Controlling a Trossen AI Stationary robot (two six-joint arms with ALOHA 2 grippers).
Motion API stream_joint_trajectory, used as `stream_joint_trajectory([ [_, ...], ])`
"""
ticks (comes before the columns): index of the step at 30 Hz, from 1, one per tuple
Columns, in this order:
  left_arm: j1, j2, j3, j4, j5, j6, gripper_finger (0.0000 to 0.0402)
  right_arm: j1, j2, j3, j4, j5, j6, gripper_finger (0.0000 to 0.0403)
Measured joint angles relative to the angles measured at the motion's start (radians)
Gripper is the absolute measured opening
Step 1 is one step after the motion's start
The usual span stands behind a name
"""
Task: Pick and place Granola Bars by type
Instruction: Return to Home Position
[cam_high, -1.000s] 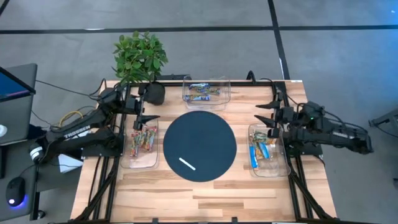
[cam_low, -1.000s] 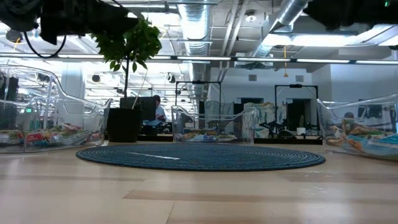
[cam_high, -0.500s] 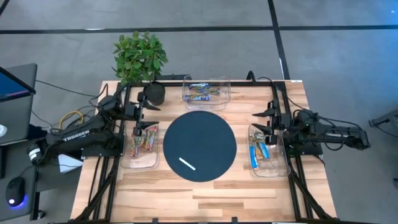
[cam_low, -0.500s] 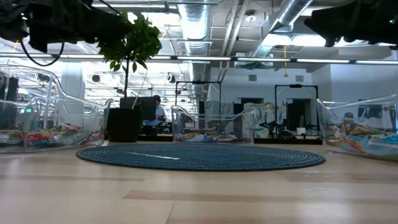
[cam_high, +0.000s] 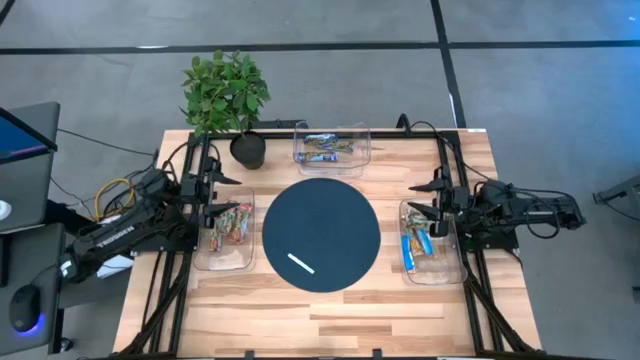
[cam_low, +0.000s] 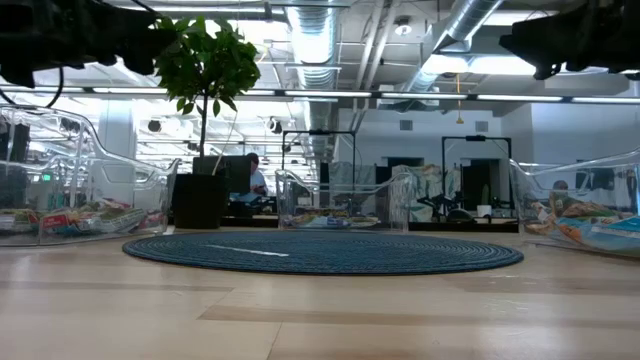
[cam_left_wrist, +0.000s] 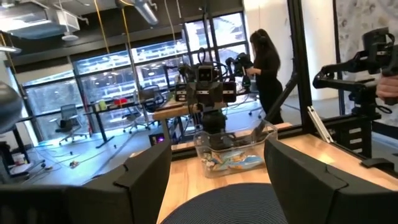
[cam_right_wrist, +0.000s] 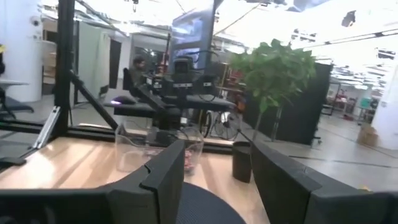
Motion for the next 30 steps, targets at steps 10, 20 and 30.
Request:
stream_joint_trajectory([
  [10, 0.0, -0.165, 0.0, -0.14, 0.014, 0.017, 0.0251, -0.036, -0.074, -0.146, 0.108, 0.015, 0.013, 0.0175],
  [20, 0.0, -0.184, 0.0, -0.297, 0.027, 0.106, 0.0251, -0.147, -0.073, -0.145, 0.007, -0.089, 0.026, 0.0176],
  [30, -0.013, -0.184, -0.073, -0.256, 0.063, 0.081, 0.0251, -0.153, -0.073, -0.145, -0.028, -0.089, 0.052, 0.0177],
])
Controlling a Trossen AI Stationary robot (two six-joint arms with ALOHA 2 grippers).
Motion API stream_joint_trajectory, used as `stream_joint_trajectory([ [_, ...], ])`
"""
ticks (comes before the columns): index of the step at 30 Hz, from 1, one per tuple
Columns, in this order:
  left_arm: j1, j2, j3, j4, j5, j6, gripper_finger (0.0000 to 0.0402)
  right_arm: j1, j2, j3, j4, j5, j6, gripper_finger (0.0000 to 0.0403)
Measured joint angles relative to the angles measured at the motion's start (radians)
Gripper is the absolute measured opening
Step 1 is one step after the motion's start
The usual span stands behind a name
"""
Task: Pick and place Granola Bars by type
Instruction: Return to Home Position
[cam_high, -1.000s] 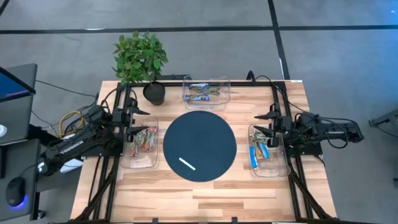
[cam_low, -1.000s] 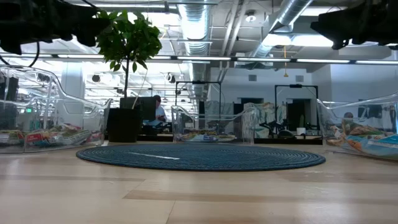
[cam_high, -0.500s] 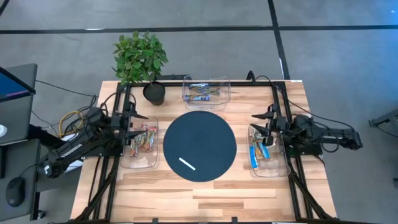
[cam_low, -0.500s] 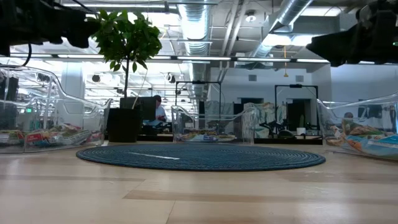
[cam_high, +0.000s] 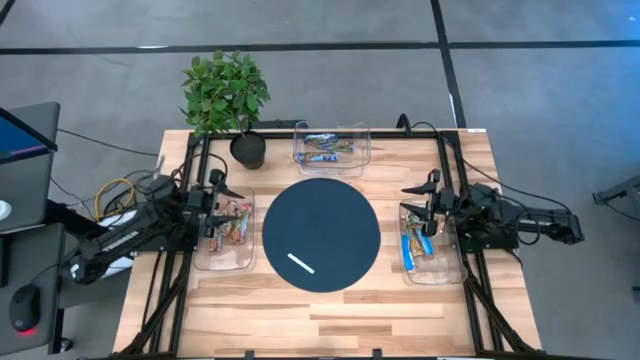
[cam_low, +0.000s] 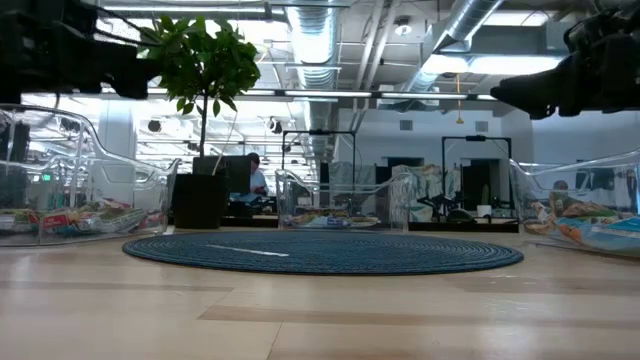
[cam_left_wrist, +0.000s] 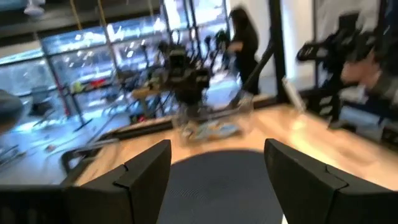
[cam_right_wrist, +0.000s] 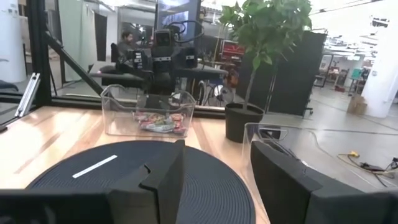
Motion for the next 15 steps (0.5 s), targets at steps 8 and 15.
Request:
stream_joint_trajectory([
  [8, -0.115, 0.0, -0.068, 0.077, -0.277, -0.098, 0.0251, 0.0, 0.0, 0.0, -0.004, 0.0, 0.019, 0.0177],
  [15, -0.273, 0.0, -0.069, 0.102, -0.475, -0.087, 0.0251, 0.001, 0.0, 0.0, -0.006, 0.0, 0.026, 0.0175],
])
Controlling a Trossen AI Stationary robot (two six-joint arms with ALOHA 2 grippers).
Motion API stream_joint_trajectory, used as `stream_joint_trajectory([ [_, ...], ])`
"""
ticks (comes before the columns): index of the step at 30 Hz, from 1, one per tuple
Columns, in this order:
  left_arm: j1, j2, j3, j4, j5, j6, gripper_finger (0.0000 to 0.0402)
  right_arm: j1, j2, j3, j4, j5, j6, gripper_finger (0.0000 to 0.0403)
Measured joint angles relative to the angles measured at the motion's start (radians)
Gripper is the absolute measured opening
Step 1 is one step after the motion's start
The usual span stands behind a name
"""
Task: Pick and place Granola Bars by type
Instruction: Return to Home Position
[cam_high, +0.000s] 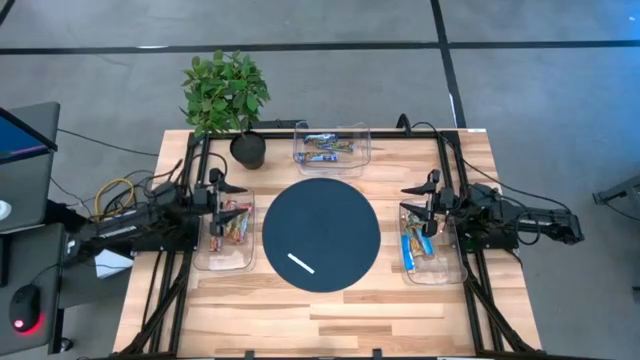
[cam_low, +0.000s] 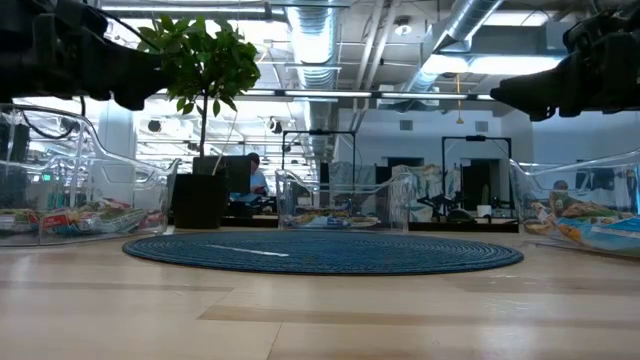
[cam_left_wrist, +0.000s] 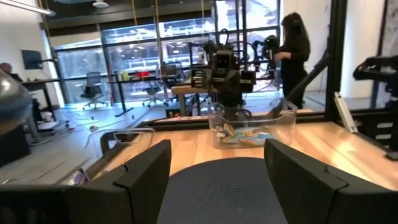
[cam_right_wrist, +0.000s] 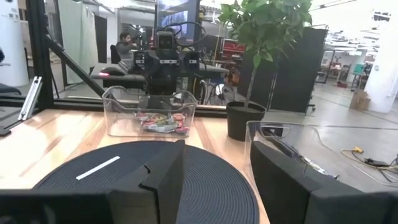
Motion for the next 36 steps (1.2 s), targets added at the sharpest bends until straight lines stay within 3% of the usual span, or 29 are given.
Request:
stream_joint_trajectory([
  [11, -0.135, 0.0, -0.001, -0.088, -0.186, 0.206, 0.0251, 0.0, 0.0, 0.0, -0.033, -0.001, 0.016, 0.0176],
  [18, -0.138, 0.0, -0.002, -0.093, -0.197, 0.217, 0.0251, 0.002, 0.0, 0.001, -0.035, -0.003, 0.019, 0.0178],
  [22, -0.138, 0.005, -0.002, -0.104, -0.271, 0.212, 0.0251, 0.001, 0.0, 0.001, -0.037, -0.003, 0.018, 0.0177],
  [36, -0.138, 0.049, -0.003, -0.105, -0.268, 0.18, 0.0251, 0.002, 0.0, 0.001, -0.039, -0.003, 0.023, 0.0175],
])
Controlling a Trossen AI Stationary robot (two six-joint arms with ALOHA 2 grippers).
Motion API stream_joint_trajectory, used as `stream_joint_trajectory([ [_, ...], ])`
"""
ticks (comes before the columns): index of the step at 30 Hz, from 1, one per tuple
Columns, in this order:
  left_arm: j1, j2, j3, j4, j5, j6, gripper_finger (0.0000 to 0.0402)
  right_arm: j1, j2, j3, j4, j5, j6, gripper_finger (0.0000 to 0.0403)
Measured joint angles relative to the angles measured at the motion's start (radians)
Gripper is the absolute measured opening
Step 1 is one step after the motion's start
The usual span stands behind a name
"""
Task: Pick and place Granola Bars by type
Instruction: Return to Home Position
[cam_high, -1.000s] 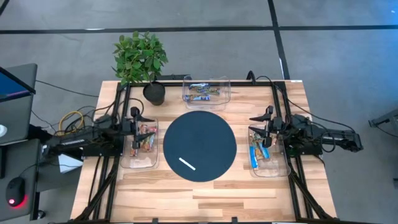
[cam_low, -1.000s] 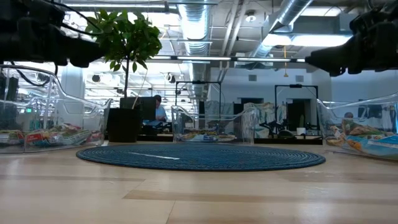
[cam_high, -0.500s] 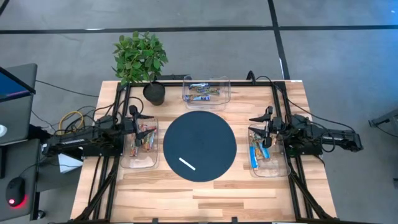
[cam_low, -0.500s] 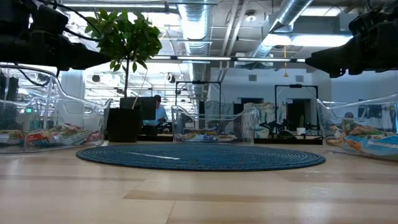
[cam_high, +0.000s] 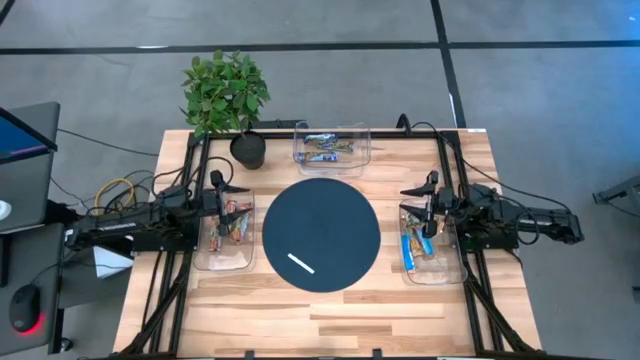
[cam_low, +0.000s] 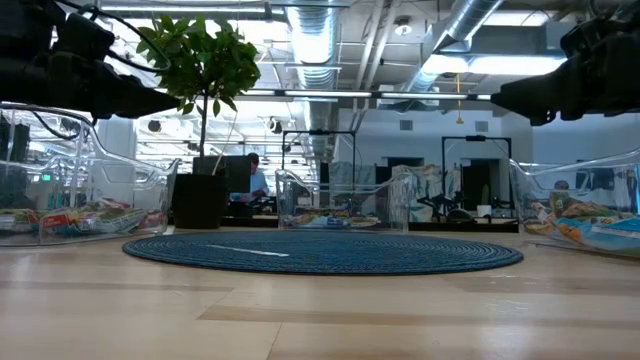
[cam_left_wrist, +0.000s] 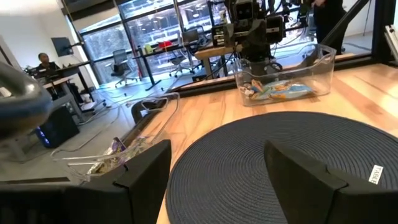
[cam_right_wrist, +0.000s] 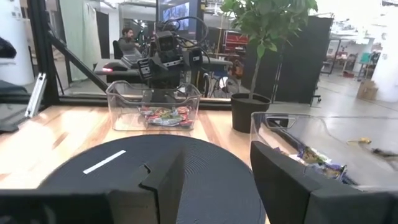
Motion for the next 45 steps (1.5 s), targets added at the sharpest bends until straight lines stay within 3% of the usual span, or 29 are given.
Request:
stream_joint_trajectory([
  [5, 0.0, 0.0, 0.0, 0.0, 0.0, -0.018, 0.0251, 0.0, 0.0, 0.0, -0.001, 0.0, 0.062, 0.0177],
  [21, 0.0, 0.0, 0.0, -0.001, 0.003, -0.024, 0.0251, 0.035, 0.1, 0.001, -0.005, -0.052, 0.028, 0.0177],
  [32, 0.0, 0.0, 0.0, -0.001, 0.003, -0.025, 0.0251, 0.106, -0.001, 0.0, 0.006, -0.106, -0.05, 0.0177],
  [45, 0.0, -0.001, 0.0, 0.0, 0.001, -0.044, 0.0251, 0.111, 0.002, 0.017, -0.036, -0.101, -0.024, 0.0177],
])
